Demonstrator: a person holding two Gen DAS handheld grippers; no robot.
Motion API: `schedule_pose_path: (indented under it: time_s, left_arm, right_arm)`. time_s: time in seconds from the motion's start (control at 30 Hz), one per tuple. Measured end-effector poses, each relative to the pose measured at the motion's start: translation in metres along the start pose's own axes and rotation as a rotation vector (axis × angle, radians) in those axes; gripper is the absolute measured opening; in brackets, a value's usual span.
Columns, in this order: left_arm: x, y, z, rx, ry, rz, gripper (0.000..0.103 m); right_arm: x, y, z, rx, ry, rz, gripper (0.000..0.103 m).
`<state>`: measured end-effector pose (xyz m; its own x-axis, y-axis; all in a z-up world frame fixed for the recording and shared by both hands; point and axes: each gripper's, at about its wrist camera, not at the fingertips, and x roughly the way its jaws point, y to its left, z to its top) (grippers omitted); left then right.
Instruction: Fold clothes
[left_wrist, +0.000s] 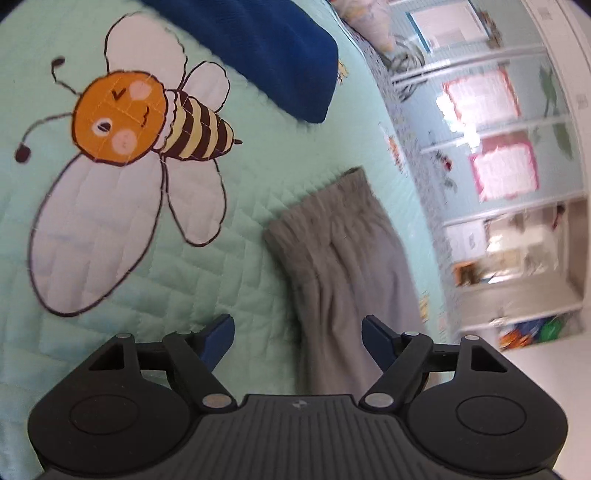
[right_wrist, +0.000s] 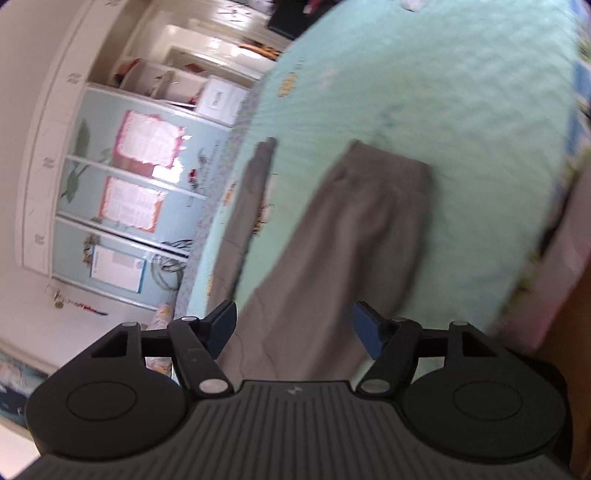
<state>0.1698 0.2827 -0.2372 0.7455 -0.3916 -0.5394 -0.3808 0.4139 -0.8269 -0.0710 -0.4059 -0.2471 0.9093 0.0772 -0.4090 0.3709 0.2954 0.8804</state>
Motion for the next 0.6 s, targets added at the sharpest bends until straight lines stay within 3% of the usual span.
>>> schedule_pose_path:
  time_s: [0.37, 0.6]
  left_arm:
    - [0.035, -0.016, 0.003, -0.011, 0.042, -0.016, 0.078]
    - [0.045, -0.021, 0.002, -0.003, 0.031, -0.015, 0.075]
  right_arm:
    - [-0.009, -0.019, -0.008, 0.054, -0.032, -0.020, 0.071]
    - [0.007, -0.034, -0.002, 0.105, -0.077, 0.048, 0.072]
